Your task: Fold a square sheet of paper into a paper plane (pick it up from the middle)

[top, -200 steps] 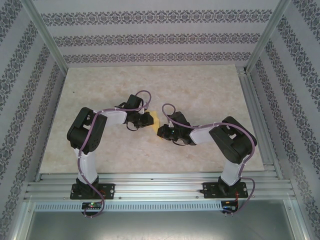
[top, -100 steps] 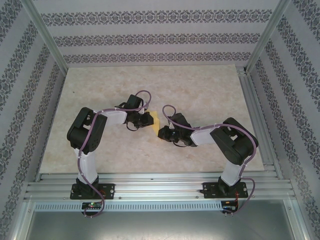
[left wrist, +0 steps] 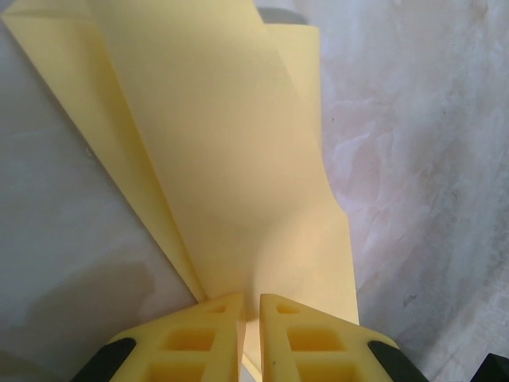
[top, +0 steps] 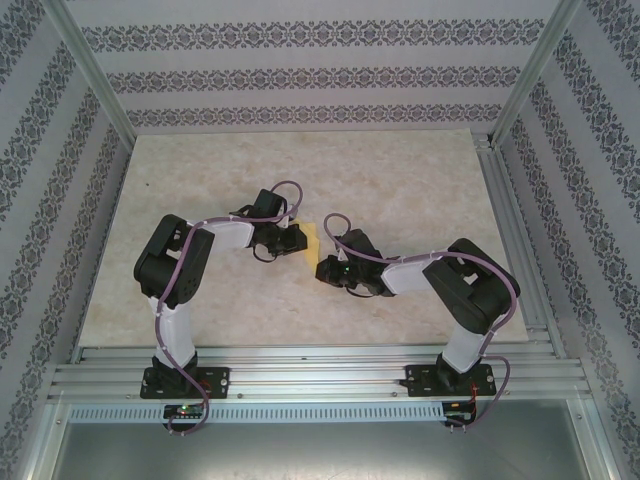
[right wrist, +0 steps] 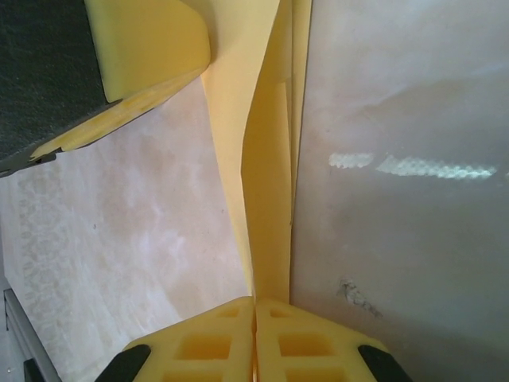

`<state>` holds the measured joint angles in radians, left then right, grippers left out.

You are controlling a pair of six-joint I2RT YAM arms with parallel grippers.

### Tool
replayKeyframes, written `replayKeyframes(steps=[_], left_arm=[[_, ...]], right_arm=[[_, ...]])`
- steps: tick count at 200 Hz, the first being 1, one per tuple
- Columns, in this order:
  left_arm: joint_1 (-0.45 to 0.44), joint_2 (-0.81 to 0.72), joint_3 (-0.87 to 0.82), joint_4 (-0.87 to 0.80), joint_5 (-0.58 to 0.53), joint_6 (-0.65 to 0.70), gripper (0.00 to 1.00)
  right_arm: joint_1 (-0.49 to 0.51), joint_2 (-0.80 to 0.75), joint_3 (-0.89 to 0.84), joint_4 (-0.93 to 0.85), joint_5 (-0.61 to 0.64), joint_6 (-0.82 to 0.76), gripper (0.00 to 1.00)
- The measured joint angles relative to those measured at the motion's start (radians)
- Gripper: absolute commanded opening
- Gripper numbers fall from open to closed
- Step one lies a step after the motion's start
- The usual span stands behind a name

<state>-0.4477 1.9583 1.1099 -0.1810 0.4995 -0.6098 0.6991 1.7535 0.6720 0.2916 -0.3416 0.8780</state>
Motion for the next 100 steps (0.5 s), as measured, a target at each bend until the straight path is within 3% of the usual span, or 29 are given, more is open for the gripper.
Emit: replayKeyframes(steps=[24, 55, 100], left_arm=[[0.0, 0.0, -0.001, 0.0, 0.0, 0.0, 0.16], [0.0, 0.0, -0.001, 0.0, 0.0, 0.0, 0.16], [0.0, 0.0, -0.001, 0.0, 0.0, 0.0, 0.16]], right_arm=[[0.005, 0.0, 0.0, -0.004, 0.009, 0.0, 0.08], [0.006, -0.007, 0.0, -0.004, 0.011, 0.0, 0.2], [-0.007, -0.144, 0.008, -0.092, 0.069, -0.016, 0.23]])
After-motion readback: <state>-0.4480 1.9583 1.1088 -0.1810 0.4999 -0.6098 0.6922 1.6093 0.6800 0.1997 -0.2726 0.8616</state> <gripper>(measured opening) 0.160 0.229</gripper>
